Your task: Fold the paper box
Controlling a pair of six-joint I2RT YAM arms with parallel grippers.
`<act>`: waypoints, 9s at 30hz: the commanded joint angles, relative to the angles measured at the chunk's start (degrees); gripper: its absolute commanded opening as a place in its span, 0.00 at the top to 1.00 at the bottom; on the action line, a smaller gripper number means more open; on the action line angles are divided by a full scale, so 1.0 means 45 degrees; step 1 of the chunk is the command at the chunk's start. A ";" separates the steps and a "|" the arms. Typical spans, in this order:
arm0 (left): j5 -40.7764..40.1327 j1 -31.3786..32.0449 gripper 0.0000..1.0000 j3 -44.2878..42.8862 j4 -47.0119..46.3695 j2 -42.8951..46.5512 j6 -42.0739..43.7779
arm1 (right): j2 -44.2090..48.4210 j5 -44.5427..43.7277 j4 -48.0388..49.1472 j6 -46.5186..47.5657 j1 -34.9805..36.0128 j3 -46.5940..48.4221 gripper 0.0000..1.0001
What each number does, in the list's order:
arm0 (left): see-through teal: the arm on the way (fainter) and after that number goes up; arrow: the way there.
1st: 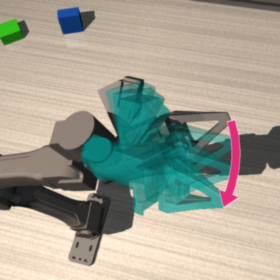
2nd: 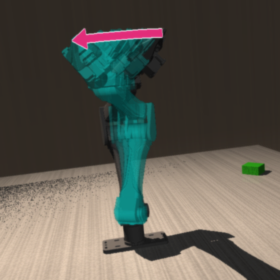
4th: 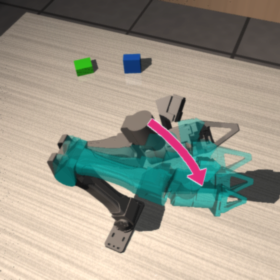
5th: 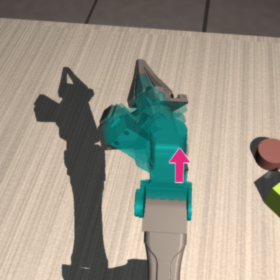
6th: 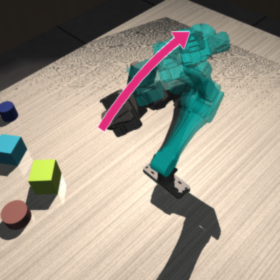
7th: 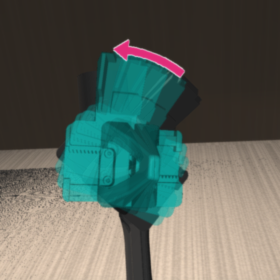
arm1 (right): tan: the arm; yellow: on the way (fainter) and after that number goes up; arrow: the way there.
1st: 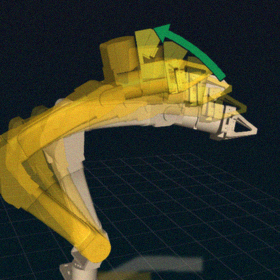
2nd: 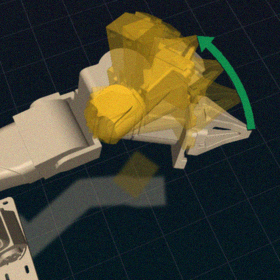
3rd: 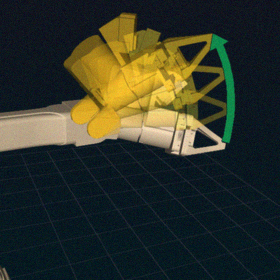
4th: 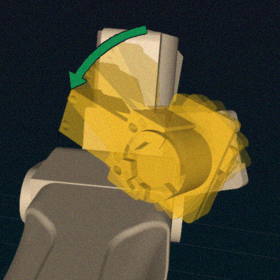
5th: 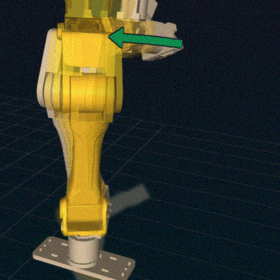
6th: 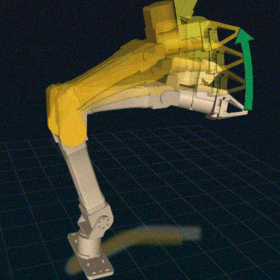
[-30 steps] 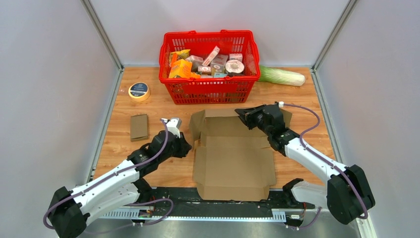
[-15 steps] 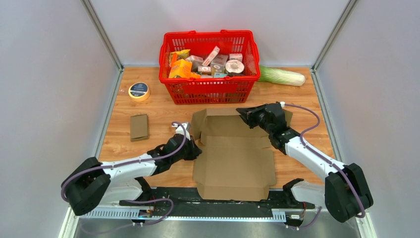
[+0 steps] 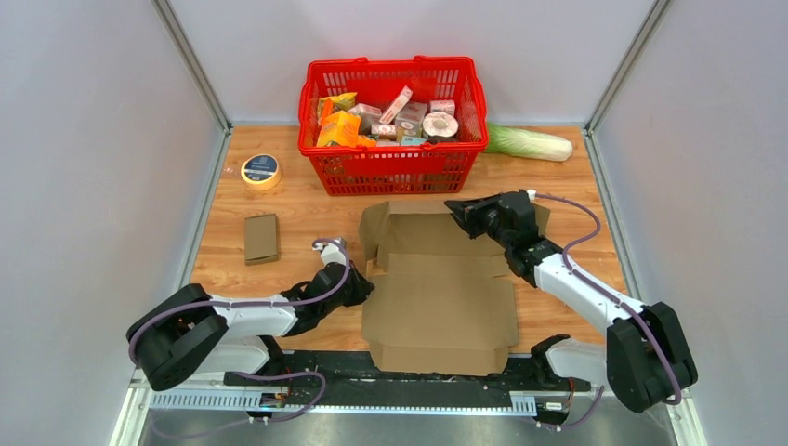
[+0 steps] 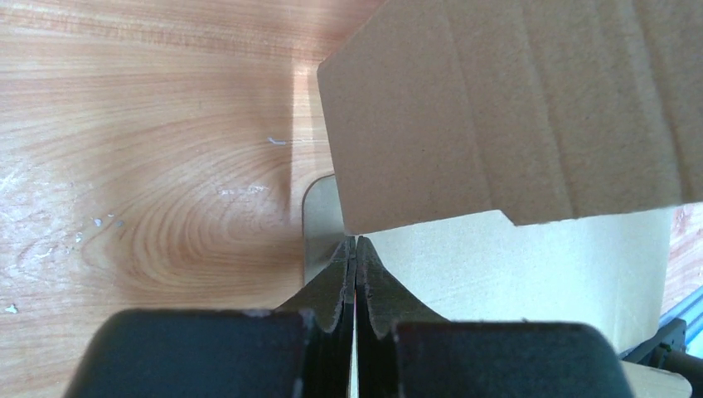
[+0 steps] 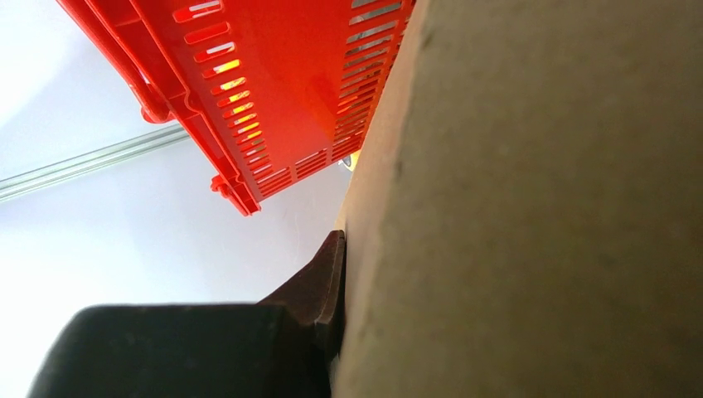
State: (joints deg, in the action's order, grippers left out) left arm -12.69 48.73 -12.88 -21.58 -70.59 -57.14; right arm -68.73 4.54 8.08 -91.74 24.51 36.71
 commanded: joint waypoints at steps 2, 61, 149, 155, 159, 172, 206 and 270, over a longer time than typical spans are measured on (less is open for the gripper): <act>-0.1788 -0.0067 1.00 0.0402 0.0695 -0.0564 -0.0268 | -0.0020 0.0203 -0.0037 0.0407 -0.0231 0.0183 0.96; 0.1216 -0.3446 0.66 -0.6724 0.7007 -0.0166 0.4572 | -0.1231 0.2937 -0.0721 0.2829 -0.2147 0.1101 0.98; 0.7527 -0.3507 0.50 -0.2703 -0.3134 0.0177 0.8517 | -0.0528 0.2078 -0.0877 0.3728 -0.0467 0.0690 0.96; 0.7213 -0.3231 0.49 -0.2625 -0.2333 0.1037 0.9357 | -0.0625 0.2136 -0.0799 0.3688 -0.0486 0.0768 0.96; 0.6415 -0.3037 0.48 -0.2858 -0.1787 0.0805 0.9690 | -0.0665 0.2156 -0.0701 0.3630 -0.0467 0.0690 0.96; 0.0939 -0.0968 0.54 -0.4128 -0.1299 -0.0251 1.0473 | -0.0528 0.2156 -0.0759 0.3162 -0.0311 0.0729 0.97; -0.1304 -0.0262 0.46 -0.1863 -0.3815 0.1271 0.9963 | -0.1229 0.2155 -0.3512 0.1169 -0.0115 0.2447 1.00; -0.4733 -0.1611 0.57 -0.5339 -0.4930 -0.4469 0.9265 | -0.3477 0.0281 0.1408 0.0937 0.0724 0.1471 1.00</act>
State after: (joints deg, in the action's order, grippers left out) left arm -18.74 40.93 -33.10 -42.68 -86.80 -14.46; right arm -84.95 4.21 21.17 -86.32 25.71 45.54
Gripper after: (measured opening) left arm 0.401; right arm 0.011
